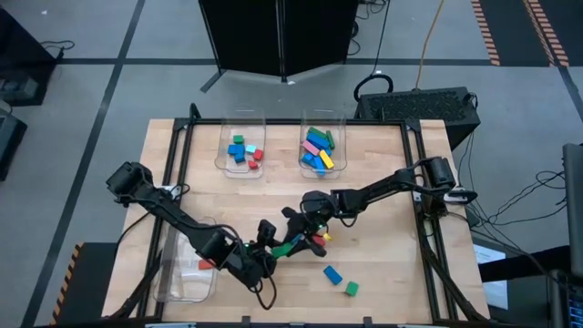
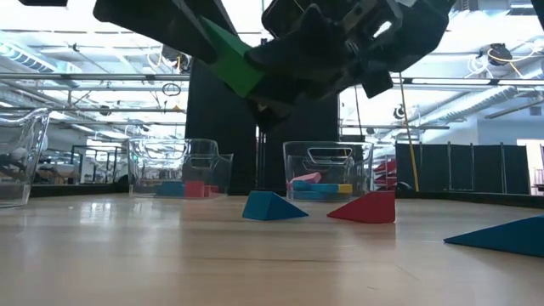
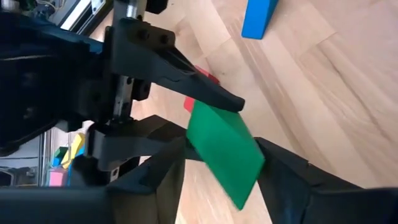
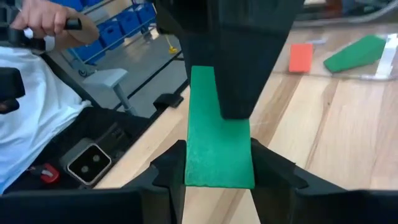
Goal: Sort blocks by size
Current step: Put the green triangular block into the bottom transparent bin
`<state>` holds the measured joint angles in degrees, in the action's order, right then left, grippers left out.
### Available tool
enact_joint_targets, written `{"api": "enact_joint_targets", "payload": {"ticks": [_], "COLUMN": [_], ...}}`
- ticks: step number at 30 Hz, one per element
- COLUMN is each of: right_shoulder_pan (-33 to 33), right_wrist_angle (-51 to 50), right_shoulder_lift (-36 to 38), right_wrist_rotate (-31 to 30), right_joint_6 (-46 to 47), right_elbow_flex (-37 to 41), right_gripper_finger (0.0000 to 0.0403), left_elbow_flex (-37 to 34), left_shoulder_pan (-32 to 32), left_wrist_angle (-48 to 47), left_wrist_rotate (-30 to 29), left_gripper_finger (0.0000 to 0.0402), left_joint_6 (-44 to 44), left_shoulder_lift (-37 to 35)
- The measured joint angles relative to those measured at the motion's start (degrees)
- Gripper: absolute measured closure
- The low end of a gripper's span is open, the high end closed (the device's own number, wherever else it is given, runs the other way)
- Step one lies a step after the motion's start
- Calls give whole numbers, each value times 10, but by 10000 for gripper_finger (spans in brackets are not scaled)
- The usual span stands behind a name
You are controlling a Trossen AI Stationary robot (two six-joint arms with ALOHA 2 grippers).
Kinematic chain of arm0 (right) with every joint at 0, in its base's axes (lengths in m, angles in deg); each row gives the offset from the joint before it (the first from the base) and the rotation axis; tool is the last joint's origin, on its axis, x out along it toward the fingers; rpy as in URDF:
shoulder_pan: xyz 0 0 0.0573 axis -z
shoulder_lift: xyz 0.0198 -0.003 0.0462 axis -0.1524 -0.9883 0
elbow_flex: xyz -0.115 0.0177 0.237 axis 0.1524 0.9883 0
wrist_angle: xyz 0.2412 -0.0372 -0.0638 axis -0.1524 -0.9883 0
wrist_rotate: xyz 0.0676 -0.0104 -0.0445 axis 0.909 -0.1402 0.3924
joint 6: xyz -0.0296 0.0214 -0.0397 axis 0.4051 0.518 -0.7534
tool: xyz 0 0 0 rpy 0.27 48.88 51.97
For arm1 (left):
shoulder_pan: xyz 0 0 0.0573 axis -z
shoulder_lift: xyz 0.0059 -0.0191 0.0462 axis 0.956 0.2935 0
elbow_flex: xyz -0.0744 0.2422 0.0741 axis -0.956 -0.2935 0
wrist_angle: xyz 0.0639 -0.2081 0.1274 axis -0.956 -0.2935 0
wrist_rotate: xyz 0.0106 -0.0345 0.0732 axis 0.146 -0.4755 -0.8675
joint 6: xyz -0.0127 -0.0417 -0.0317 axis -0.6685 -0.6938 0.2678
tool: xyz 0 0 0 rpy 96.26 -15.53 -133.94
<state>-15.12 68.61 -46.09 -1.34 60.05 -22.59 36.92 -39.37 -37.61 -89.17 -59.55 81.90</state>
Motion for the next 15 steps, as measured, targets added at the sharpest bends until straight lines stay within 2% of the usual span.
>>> {"api": "enact_joint_targets", "payload": {"ticks": [10, 15], "right_shoulder_pan": [0, 0], "right_wrist_angle": [23, 27], "right_shoulder_lift": [0, 0], "right_wrist_rotate": [9, 12], "right_joint_6": [14, 14], "right_elbow_flex": [0, 0], "right_gripper_finger": [275, 275], "left_elbow_flex": [0, 0], "left_shoulder_pan": [-12, -12], "left_wrist_angle": [2, 10], "left_wrist_rotate": [1, 7], "left_gripper_finger": [253, 284], "left_joint_6": [4, 6], "left_shoulder_lift": [0, 0]}}
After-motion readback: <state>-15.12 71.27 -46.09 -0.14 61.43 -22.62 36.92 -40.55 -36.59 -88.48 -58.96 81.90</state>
